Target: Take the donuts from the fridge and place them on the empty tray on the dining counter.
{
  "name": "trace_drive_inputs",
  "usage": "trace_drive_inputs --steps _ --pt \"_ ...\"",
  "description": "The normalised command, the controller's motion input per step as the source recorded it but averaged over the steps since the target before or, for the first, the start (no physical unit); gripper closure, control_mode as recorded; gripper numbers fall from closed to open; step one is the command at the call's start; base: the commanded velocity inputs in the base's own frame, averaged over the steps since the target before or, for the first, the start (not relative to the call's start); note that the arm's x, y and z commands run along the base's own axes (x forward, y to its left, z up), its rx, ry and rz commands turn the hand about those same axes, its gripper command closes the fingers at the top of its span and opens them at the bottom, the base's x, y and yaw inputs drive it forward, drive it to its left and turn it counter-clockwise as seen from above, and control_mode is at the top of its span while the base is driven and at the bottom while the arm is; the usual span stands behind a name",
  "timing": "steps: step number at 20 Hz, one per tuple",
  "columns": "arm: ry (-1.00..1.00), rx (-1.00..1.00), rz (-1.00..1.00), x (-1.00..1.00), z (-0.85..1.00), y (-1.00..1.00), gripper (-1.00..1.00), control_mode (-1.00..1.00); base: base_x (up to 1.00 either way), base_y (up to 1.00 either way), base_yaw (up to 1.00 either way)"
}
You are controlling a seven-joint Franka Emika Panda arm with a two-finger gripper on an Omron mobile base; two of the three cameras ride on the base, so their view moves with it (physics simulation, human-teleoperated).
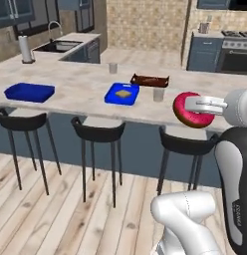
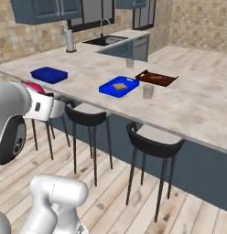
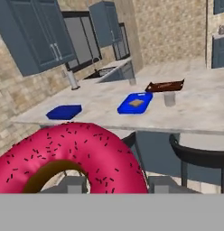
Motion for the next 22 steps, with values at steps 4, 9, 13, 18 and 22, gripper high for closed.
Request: trace_drive_inputs --steps 4,9,13,18,22 --pt "0.0 0.0 0.0 0.0 0.0 0.0 1.0 1.0 0.43 1.0 -0.42" --pt "0.0 0.0 0.0 0.0 0.0 0.0 1.0 1.0 0.33 1.0 -0.32" --pt "0.0 0.0 0.0 0.0 0.0 0.0 1.0 1.0 0.28 1.0 -0.29" --pt "0.0 0.0 0.0 0.0 0.0 0.0 1.0 1.0 0.02 1.0 -0.04" --pt "0.0 0.0 0.0 0.0 0.0 0.0 1.0 1.0 0.0 1.0 0.0"
